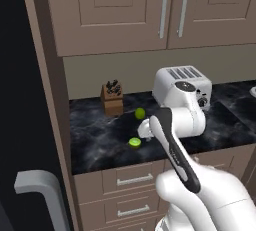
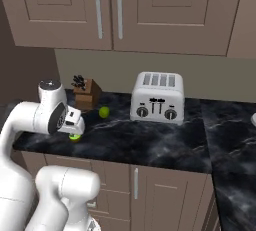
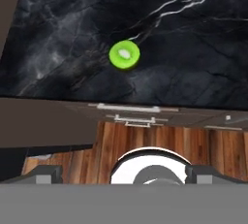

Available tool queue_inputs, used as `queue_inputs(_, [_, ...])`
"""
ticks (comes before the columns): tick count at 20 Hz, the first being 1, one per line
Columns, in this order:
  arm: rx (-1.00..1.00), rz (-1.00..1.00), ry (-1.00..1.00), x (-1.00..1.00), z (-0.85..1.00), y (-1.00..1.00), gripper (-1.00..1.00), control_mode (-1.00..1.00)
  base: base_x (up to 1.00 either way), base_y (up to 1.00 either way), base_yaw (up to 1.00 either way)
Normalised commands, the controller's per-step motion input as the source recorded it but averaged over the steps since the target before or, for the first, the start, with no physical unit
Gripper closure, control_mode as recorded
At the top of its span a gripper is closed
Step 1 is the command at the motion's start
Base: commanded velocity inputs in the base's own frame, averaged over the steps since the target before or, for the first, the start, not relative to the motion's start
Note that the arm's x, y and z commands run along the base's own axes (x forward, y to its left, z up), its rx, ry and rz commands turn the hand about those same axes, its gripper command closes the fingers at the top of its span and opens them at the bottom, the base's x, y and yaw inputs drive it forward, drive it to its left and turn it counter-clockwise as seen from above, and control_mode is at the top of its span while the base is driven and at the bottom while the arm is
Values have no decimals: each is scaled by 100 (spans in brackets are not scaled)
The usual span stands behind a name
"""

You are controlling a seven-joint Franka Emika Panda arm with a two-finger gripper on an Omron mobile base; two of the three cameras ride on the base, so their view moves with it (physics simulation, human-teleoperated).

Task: Place the beer on the top shelf of the fridge to keep it out of children's reach, and place the kiwi and lime on lower shelves for easy access.

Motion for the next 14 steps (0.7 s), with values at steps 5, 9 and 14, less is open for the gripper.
queue_inputs(5, [0,0,5,37,-37,28,-100,-100,0,0,0])
queue_inputs(9, [0,0,4,44,-29,25,-100,-100,0,0,0])
queue_inputs(14, [0,0,1,44,-25,9,-100,-100,0,0,0])
